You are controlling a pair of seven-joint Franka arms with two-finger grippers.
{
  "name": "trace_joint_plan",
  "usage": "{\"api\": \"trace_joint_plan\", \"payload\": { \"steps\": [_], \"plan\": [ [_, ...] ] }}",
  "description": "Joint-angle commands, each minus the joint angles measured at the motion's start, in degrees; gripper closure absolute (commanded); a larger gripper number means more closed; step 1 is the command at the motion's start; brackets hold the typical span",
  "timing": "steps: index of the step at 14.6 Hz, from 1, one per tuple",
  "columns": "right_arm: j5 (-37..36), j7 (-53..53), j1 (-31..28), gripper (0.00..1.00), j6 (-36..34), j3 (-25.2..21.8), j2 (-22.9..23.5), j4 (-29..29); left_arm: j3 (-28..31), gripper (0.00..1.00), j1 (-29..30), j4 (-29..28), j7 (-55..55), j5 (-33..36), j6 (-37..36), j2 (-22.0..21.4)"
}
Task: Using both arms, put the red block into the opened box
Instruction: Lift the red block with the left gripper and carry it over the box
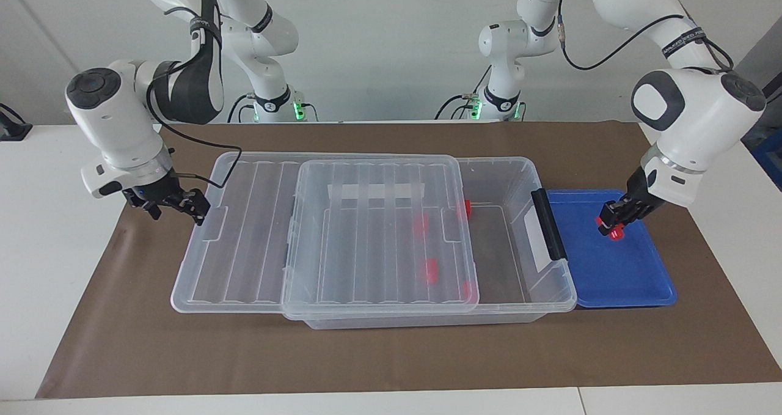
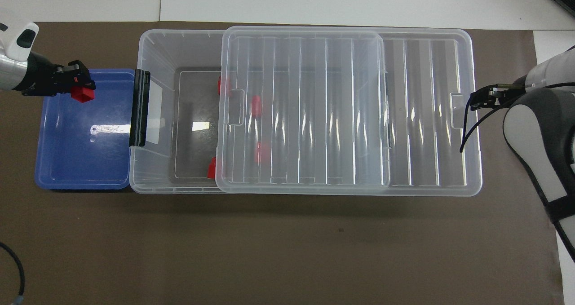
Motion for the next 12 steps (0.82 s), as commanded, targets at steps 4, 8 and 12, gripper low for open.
{"api": "trace_joint_plan", "payload": {
  "steps": [4,8,12],
  "plan": [
    [-3.40,-0.27,-0.53,0.00,-1.01,0.30,-0.88,-0.49,-4.80,1.00,-3.64,1.87,-18.95,-1.15,4.47,0.85],
    [-3.49,-0.27,-0.44,0.00,-1.80,0.39,-1.06,-0.23,-4.63,1.00,-9.35,-1.03,-25.90,0.94,11.42,0.67],
    [-2.35,-0.10,-0.44,0.00,-2.67,0.56,-4.65,-0.22,-4.72,1.00,-14.01,-4.81,-25.82,9.90,16.79,3.03]
  ]
}}
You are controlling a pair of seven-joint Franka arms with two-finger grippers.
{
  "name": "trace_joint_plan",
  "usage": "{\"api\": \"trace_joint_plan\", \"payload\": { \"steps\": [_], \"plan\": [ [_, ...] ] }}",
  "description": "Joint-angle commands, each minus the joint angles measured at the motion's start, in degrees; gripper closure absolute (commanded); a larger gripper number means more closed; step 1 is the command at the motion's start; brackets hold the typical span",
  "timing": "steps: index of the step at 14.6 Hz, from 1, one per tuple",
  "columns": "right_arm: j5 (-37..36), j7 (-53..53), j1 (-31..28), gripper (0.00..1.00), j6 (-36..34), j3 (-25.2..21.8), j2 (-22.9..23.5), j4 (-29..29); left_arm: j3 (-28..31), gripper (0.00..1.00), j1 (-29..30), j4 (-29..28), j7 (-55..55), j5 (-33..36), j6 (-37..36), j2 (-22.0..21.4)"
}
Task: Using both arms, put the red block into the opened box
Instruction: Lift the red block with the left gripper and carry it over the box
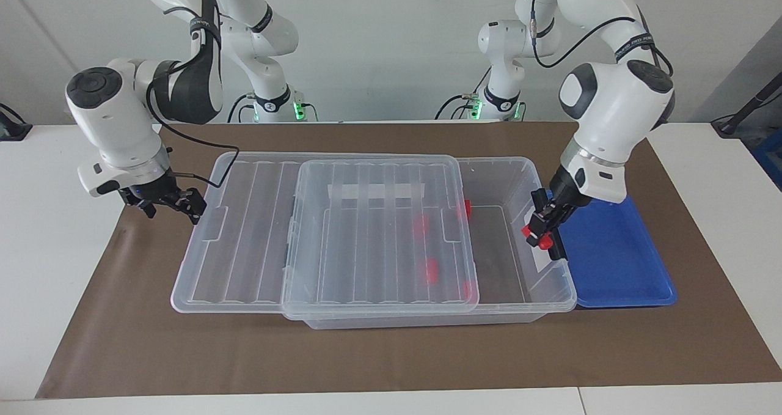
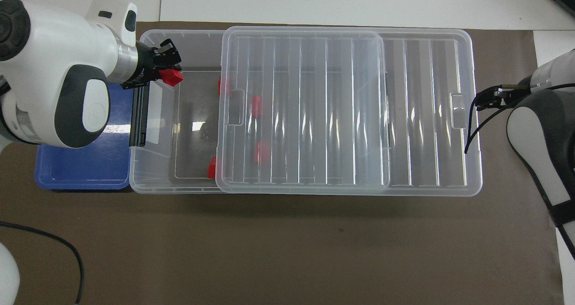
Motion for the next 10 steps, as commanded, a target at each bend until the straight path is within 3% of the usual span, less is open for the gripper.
{"api": "trace_joint_plan", "payload": {
  "steps": [1,5,8,10],
  "plan": [
    [0.02,-0.01,-0.45,0.00,-3.11,0.65,-4.09,0.09,0.66,1.00,-2.65,-2.75,-0.63,6.28,4.78,2.39],
    [3.18,0.26,-0.36,0.00,-7.68,0.65,-8.13,1.59,0.66,1.00,-3.96,-3.63,-0.28,14.20,5.76,6.70],
    [4.24,1.22,-0.36,0.00,-11.45,0.56,-11.39,1.59,0.66,1.00,-3.71,-10.91,-0.36,14.65,14.00,6.71],
    [4.33,1.40,-0.36,0.00,-15.49,0.56,-12.62,2.90,0.66,1.00,-3.53,-12.51,-0.45,14.65,16.22,7.32]
  ]
}}
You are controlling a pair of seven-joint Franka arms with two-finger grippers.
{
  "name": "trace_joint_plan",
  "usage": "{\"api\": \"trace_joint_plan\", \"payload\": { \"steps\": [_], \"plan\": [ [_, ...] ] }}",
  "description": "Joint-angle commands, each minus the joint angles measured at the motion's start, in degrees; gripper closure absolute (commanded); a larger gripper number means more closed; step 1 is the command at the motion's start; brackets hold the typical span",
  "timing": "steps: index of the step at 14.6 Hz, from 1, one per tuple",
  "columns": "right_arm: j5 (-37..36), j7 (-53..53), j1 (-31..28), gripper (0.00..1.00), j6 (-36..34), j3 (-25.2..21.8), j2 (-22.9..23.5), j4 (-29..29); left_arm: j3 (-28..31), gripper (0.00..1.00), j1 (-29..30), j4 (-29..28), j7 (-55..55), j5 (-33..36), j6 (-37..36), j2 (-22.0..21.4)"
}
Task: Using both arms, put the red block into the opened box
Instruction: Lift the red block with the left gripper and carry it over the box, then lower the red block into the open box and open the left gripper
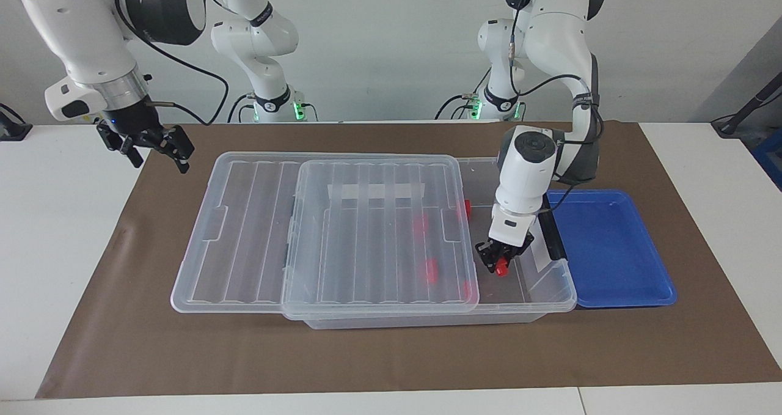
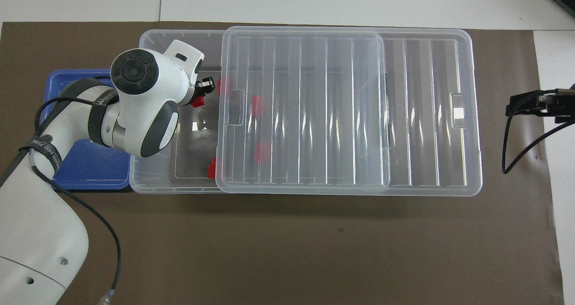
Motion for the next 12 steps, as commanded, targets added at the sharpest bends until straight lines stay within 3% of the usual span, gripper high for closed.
{"api": "trace_joint_plan", "payload": {
  "steps": [1,9,10,11,12],
  "plan": [
    [0.91,1.14,-0.40,0.00,-5.22,0.32,-1.55,1.91,0.58,1.00,-0.45,-3.18,-0.47,1.22,2.93,-0.62],
    [1.09,2.54,0.13,0.00,-6.91,0.59,-1.99,1.84,0.67,1.00,-0.71,-6.87,-0.38,5.35,4.69,-0.71],
    [1.00,2.54,0.21,0.00,-7.00,0.59,-1.99,1.84,0.75,0.89,-0.71,-6.87,-0.38,5.35,4.86,-0.71],
    [1.00,2.54,0.21,0.00,-6.91,0.59,-1.99,1.84,0.67,0.15,-0.63,-6.87,-0.38,5.44,5.04,-0.71],
    [1.00,2.54,0.21,0.00,-6.91,0.59,-1.99,1.84,0.67,0.00,-0.71,-6.78,-0.47,5.61,4.87,-0.71]
  ]
}}
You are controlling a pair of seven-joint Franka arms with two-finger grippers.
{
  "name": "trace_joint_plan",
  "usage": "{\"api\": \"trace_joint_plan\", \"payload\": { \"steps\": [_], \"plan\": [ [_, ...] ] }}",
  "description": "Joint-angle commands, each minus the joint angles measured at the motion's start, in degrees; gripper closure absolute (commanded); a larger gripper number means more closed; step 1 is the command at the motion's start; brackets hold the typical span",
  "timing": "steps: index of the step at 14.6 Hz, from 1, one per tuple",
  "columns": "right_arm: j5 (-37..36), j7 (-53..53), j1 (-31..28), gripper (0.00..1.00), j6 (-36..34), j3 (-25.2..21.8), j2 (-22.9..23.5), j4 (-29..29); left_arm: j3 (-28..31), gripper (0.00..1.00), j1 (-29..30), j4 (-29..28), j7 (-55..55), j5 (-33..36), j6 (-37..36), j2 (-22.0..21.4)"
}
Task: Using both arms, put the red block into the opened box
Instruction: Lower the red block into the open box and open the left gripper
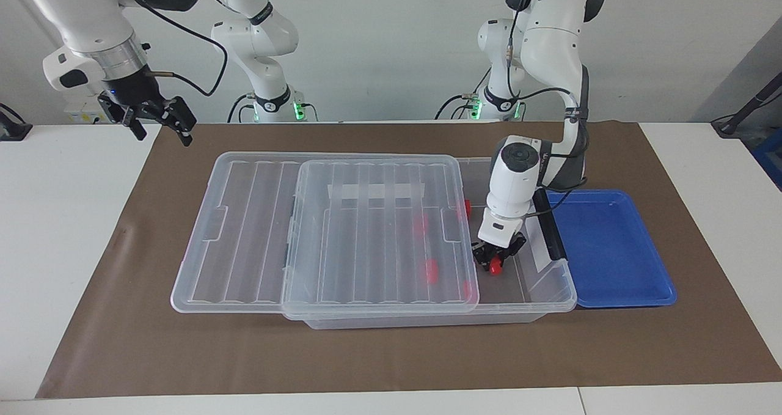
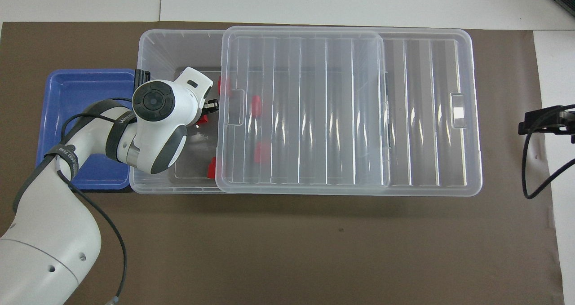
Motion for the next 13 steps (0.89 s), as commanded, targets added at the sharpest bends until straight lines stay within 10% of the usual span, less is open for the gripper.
{"api": "trace_joint_plan", "payload": {
  "steps": [1,13],
  "plan": [
    [0.90,1.32,0.01,0.00,-0.60,0.14,-0.24,0.01,0.70,0.00,-0.67,-1.75,-1.08,1.49,1.39,-0.85],
    [0.81,1.32,0.01,0.00,-0.52,0.14,-0.33,-0.35,0.52,0.00,-0.58,0.28,-10.31,0.96,-10.63,-8.04]
  ]
}}
